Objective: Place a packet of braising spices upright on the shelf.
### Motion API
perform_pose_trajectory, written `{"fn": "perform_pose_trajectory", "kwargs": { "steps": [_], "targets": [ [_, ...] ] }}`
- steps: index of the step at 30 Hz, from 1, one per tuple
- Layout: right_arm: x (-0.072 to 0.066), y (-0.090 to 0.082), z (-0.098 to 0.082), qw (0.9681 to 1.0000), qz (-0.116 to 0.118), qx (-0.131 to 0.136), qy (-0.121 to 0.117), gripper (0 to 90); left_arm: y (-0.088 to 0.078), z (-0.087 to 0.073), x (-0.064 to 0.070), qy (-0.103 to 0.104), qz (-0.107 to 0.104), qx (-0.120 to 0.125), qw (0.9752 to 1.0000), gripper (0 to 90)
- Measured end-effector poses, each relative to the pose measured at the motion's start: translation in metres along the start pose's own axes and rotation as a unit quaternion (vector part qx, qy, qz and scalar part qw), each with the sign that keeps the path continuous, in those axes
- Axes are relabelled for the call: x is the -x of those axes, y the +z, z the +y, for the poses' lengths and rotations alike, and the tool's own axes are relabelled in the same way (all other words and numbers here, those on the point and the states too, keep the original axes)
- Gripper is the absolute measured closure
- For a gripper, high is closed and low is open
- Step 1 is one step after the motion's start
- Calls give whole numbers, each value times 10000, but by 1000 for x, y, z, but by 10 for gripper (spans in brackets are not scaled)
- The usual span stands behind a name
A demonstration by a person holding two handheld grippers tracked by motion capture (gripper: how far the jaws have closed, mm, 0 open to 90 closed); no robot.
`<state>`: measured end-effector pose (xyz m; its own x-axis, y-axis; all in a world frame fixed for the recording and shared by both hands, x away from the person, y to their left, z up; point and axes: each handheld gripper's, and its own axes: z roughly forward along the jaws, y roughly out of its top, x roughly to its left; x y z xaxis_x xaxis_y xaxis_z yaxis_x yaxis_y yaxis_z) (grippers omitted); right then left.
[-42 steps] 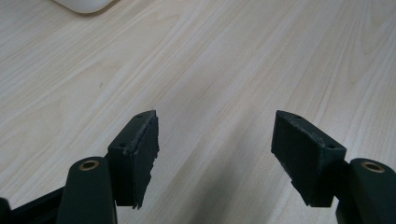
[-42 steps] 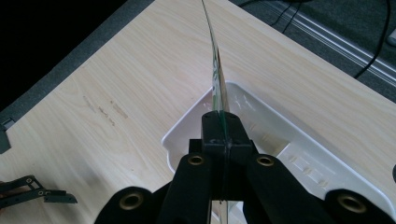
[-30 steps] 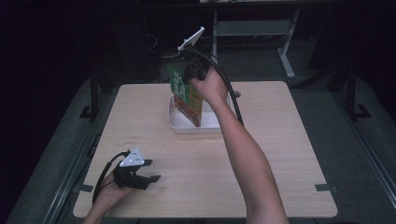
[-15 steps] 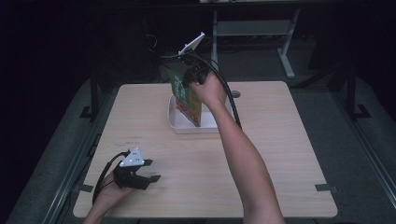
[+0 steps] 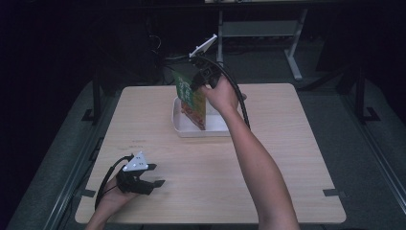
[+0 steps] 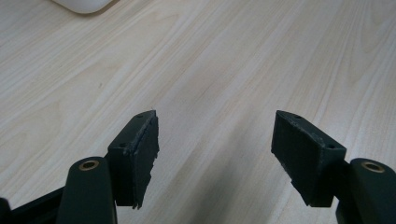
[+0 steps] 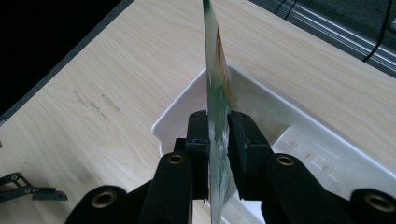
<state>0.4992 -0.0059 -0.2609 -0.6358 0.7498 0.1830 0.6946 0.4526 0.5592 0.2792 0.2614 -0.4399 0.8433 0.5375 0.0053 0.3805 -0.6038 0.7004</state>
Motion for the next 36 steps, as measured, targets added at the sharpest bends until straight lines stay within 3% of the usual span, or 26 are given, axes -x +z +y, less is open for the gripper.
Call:
{"fn": "perform_pose_trajectory", "kwargs": {
  "steps": [10,18,26,36],
  "targets": [
    [6,-10,-22,9999,22,79,-58,769,2,0,1,-3,-4,-24,10000,313],
    [5,-6,-28,9998,63,103,-168,892,2,0,1,7,-5,-32,10000,313],
    [5,-6,-28,9998,26,129,-151,891,2,0,1,7,-6,-31,10000,313],
    [9,-8,-32,9997,103,211,-69,794,2,0,1,8,-2,-33,10000,313]
  ]
}}
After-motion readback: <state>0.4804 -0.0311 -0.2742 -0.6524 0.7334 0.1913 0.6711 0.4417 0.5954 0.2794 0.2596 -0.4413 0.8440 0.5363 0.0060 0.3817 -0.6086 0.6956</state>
